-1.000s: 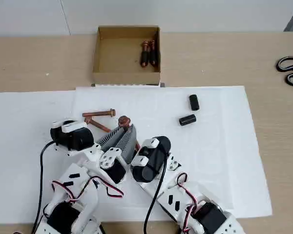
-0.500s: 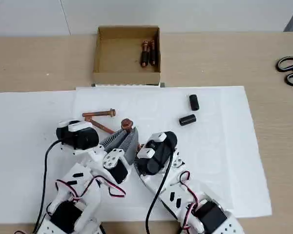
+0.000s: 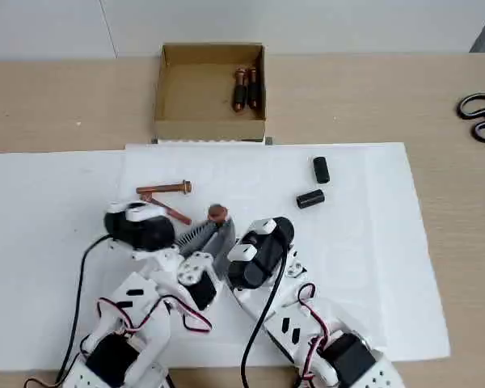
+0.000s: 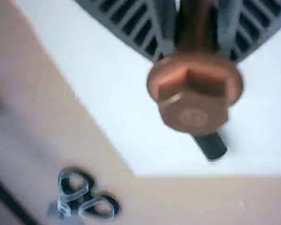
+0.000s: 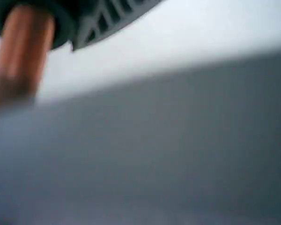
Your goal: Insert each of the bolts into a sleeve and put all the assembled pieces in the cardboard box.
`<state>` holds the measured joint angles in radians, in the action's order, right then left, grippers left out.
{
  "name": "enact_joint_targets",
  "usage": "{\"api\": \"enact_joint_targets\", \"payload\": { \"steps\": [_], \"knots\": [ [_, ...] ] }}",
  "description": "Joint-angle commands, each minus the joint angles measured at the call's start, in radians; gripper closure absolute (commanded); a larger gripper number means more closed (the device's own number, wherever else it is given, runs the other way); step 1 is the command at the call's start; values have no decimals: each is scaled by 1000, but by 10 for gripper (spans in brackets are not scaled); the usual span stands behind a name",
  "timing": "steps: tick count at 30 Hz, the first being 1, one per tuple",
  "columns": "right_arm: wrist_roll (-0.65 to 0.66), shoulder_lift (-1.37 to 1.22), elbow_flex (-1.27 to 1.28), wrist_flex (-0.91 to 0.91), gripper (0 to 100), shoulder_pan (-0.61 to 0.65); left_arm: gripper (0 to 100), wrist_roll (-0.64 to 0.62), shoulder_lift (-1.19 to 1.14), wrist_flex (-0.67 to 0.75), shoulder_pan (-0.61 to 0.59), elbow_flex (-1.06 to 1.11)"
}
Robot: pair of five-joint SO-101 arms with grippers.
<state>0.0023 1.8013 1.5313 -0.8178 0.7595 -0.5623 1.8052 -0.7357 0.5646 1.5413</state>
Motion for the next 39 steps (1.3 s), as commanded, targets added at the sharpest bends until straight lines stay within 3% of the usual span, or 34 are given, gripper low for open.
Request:
{"api": "enact_joint_targets", "payload": {
  "steps": [1,11,18,26,39],
  "knots": [
    [-11,8,-52,19,995,-7,994,31,11,-61,44,-24],
    [-9,8,-80,21,995,-7,994,44,11,-230,55,-8],
    [-9,5,-83,21,995,-7,991,46,11,-230,49,5],
    [-9,5,-80,19,995,-7,784,46,9,-235,49,5],
    [-9,8,-78,-38,995,-36,778,89,6,-241,-17,-150]
  ]
}}
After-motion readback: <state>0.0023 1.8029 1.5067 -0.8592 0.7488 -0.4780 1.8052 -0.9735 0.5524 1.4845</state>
